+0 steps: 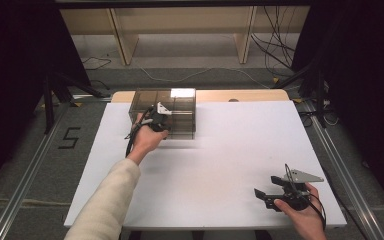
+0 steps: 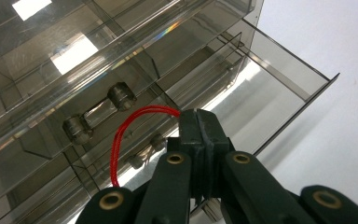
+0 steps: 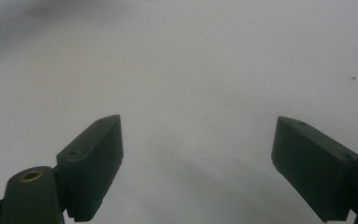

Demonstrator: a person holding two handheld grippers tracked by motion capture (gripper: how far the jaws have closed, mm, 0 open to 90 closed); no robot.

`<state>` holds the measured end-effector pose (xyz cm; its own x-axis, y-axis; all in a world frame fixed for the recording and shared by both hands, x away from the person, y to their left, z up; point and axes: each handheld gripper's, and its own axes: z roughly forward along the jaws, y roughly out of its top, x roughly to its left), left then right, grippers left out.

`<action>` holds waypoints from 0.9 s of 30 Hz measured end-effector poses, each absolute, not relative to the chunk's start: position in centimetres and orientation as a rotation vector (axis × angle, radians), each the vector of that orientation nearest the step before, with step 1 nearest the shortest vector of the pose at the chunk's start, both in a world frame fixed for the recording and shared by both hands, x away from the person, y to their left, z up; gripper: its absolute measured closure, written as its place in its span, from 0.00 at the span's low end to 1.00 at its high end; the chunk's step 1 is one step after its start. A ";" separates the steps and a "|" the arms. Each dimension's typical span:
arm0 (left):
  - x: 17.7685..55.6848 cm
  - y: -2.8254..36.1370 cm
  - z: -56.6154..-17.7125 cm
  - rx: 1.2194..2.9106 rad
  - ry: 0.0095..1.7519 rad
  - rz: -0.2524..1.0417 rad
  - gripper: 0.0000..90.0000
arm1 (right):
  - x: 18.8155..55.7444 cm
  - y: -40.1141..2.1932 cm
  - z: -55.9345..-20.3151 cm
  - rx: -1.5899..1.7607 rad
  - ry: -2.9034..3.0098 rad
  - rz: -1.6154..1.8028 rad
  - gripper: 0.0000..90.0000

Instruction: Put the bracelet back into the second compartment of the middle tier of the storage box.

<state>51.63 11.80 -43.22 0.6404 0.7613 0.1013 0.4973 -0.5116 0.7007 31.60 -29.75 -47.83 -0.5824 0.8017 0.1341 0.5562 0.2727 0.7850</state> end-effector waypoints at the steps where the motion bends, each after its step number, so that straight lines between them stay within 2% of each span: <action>1: 51.7 11.8 -43.3 2.218 0.976 0.531 1.00 | 31.6 -29.7 -47.8 1.245 2.258 1.209 0.19; 27: 52.2 12.0 -44.3 2.222 0.998 0.507 1.00 | 31.7 -29.7 -47.9 1.249 2.259 1.213 0.19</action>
<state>52.19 11.98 -44.32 0.6366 0.7667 0.0828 0.5188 -0.5052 0.6897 31.68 -29.70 -47.91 -0.5831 0.8004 0.1388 0.5578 0.2703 0.7848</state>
